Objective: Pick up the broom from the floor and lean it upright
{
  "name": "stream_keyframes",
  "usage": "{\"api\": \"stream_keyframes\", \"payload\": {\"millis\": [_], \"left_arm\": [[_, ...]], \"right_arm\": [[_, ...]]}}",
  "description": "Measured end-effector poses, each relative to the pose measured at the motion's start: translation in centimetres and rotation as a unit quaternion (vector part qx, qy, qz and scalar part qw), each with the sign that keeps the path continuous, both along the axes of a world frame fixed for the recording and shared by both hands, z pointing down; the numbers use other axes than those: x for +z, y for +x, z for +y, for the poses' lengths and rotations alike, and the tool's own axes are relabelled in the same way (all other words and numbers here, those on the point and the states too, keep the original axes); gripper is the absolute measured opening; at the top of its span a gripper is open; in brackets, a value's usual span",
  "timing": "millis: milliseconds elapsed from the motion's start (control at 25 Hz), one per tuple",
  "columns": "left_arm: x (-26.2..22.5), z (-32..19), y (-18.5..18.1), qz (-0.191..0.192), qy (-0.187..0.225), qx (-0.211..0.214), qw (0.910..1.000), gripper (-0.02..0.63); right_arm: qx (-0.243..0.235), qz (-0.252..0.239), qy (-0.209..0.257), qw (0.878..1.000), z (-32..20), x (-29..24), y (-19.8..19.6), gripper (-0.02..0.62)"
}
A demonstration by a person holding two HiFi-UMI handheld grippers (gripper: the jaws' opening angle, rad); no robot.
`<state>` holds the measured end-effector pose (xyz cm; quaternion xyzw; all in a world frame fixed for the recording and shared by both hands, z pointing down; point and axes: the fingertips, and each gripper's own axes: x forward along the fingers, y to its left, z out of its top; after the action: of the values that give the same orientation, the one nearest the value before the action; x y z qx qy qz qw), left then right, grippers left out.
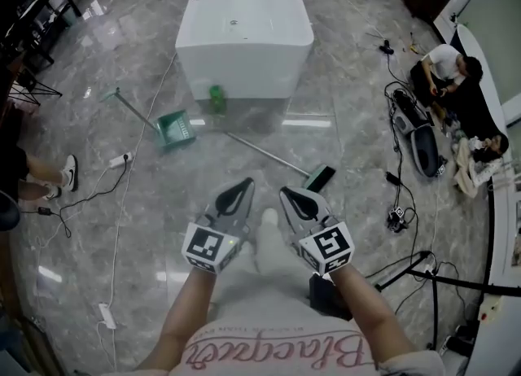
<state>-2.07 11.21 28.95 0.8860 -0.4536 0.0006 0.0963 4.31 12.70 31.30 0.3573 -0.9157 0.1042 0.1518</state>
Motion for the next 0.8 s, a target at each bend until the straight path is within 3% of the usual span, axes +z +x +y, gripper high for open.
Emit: {"api": "stream_keyframes", "payload": {"millis": [360, 560, 800], "left_arm": [[3.7, -9.1, 0.5, -0.013, -0.027, 0.002, 0.9996, -0.002], [9.4, -13.8, 1.4, -0.039, -0.080, 0.008, 0.9960, -0.002], [17.7, -16.9, 2.2, -0.033, -0.136, 0.027, 0.9899, -0.002]], "right_arm": [[-0.015, 0.017, -0.041, 0.999, -8.8, 5.0, 0.4, 0.002], [-0.012, 0.045, -0.085, 0.995, -13.9, 10.0, 0.8, 0.002], [0.001, 0.048, -0.136, 0.990, -16.6, 17.9, 0.8, 0.002]]}}
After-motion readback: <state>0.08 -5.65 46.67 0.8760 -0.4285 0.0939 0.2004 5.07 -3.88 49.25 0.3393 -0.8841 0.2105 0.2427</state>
